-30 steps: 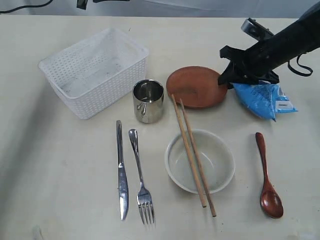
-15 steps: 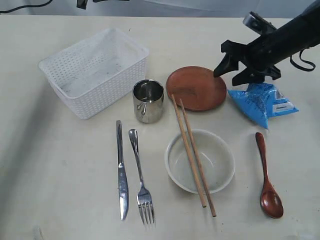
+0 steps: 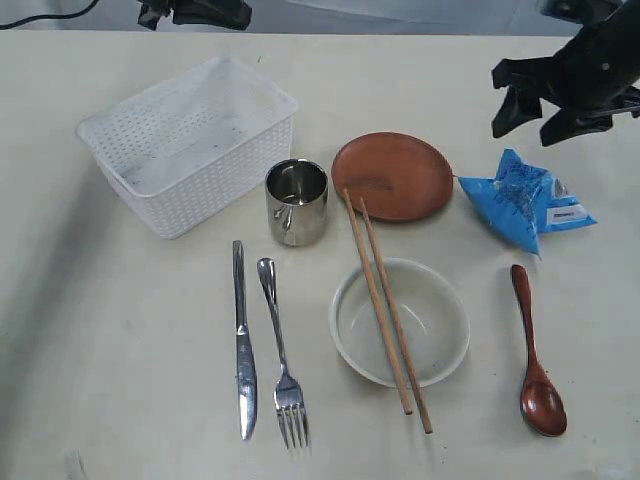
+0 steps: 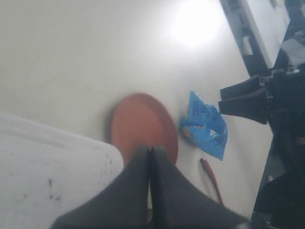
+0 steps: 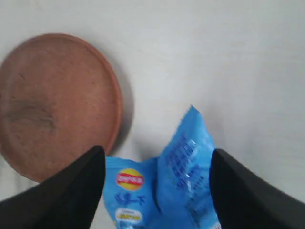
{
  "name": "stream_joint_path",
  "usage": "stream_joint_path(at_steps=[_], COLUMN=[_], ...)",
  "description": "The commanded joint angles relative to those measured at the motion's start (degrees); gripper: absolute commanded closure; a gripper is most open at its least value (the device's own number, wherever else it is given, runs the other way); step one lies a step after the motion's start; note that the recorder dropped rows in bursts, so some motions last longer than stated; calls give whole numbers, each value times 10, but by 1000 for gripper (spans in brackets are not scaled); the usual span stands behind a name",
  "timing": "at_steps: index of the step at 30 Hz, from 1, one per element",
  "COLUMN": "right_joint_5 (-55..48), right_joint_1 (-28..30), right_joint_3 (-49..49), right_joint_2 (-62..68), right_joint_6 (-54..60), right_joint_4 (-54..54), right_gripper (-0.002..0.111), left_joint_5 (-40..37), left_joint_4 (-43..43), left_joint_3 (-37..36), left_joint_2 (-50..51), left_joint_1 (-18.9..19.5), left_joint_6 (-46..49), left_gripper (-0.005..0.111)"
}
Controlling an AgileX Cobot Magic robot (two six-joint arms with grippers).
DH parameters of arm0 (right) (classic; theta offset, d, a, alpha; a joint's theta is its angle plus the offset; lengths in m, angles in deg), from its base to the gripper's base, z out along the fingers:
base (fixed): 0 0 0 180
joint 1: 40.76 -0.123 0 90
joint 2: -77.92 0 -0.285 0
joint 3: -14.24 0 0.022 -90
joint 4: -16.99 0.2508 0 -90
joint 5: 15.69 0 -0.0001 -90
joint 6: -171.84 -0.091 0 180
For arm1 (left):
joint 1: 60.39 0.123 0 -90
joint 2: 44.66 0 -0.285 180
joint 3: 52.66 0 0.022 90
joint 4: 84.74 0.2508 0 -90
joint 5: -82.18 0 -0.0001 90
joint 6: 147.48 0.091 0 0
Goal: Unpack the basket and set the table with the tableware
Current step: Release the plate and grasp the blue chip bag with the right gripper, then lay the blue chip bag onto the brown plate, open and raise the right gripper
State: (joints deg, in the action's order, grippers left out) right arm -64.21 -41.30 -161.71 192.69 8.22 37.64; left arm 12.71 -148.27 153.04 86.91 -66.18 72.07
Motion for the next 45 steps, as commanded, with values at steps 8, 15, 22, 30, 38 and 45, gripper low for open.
stream_joint_path(at_steps=[8, 15, 22, 30, 38, 45], right_joint_5=[9, 5, 17, 28, 64, 67], right_joint_1=[-3, -3, -3, -59, -150, -175], right_joint_3=[0, 0, -3, -55, -95, -108], right_joint_2=[46, 77, 45, 23, 72, 116], right_joint_6=[-48, -48, -61, -48, -70, -110], right_joint_4=[-90, -96, -83, -43, -42, -42], right_gripper=[46, 88, 108, 108, 108, 104], left_joint_5=[-5, -5, -5, -5, -5, -5], left_joint_4=[34, 34, 34, 34, 34, 34], left_joint_3=[1, 1, 1, 1, 1, 1], left_joint_2=[-41, -57, -66, -66, -65, -65], left_joint_1=[1, 1, 1, 1, 1, 1], left_joint_6=[-8, -10, -10, -10, -18, -25], left_gripper=[107, 107, 107, 107, 107, 107])
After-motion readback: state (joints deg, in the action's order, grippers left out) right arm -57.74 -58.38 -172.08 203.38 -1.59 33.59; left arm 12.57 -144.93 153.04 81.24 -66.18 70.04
